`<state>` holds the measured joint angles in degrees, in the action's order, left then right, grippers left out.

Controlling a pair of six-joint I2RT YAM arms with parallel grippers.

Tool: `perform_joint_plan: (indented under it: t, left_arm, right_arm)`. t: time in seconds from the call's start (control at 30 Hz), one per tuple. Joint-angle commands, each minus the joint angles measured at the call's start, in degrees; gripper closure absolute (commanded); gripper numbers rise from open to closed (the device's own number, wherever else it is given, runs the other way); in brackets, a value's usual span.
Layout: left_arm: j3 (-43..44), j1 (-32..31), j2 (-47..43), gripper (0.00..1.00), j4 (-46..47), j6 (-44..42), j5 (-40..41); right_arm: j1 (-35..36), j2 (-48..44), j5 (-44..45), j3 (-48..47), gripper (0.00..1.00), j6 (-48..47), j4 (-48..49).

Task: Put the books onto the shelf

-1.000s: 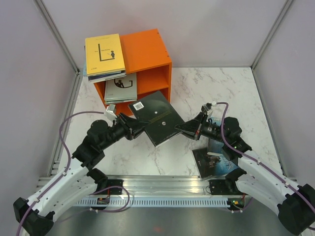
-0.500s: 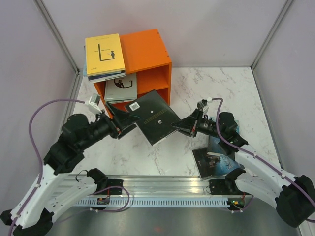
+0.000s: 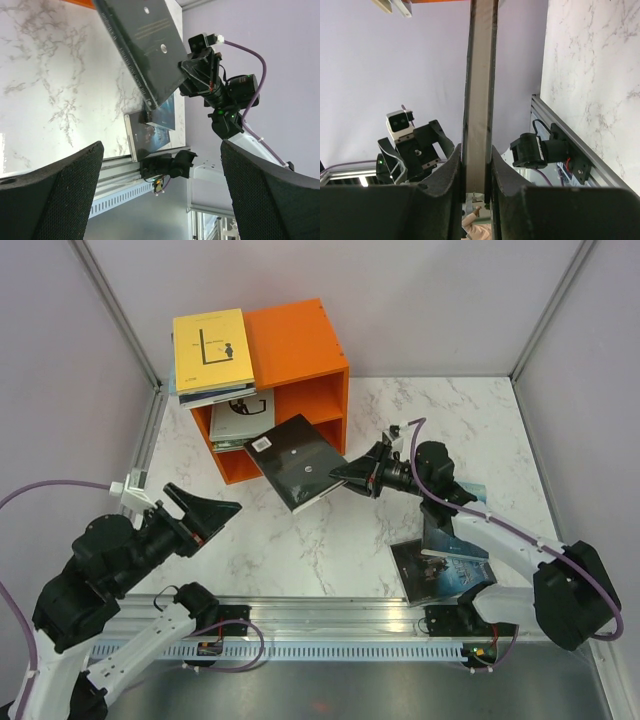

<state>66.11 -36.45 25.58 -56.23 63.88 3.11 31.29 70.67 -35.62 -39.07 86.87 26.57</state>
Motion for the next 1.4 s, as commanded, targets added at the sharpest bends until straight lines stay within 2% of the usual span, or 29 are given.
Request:
perform_joint_plan:
  t: [0.0,0.3,0.5,0.7,0.83,0.97,1.13,1.37]
  left_arm:
    - [3.3,-0.1,-1.5,0.0,-5.7,-2.4,4.8]
    - [5.8,-1.2,-2.5,0.0,-9.5,-2.5,8.1]
    - [7.3,-3.1,-2.3,0.0,-10.5,-2.2,10.9]
    - [7.0,-4.7,-1.6,0.0,-10.5,-1.8,11.9]
    - [7.0,-5.2,-1.3,0.0,-10.7,-1.6,12.2]
    - [6.6,-5.4,-1.9,0.0,-10.7,-0.5,11.9]
    - [7.5,-5.4,-2.6,0.0,-12.0,0.5,12.4]
    - [10.9,-5.8,-2.8,0.0,-16.4,1.6,14.0]
  right_arm:
    - [0.1,-0.1,-0.7,-7.0,1.0,1.1,15.4]
    - [0.1,4.1,-0.3,-9.4,1.0,4.3,21.0]
    - [0.1,3.5,1.3,-11.0,1.0,0.7,15.1]
    - [0.1,12.1,3.5,-16.0,1.0,0.4,17.8]
    - [0.3,18.8,4.8,-23.0,1.0,0.1,18.5]
    - [0.8,24.3,9.8,-27.6,1.0,0.3,19.2]
    - [3.2,28.2,18.0,-32.1,1.0,-2.0,15.1]
    - [10.1,34.3,29.9,-37.2,1.0,-1.4,10.2]
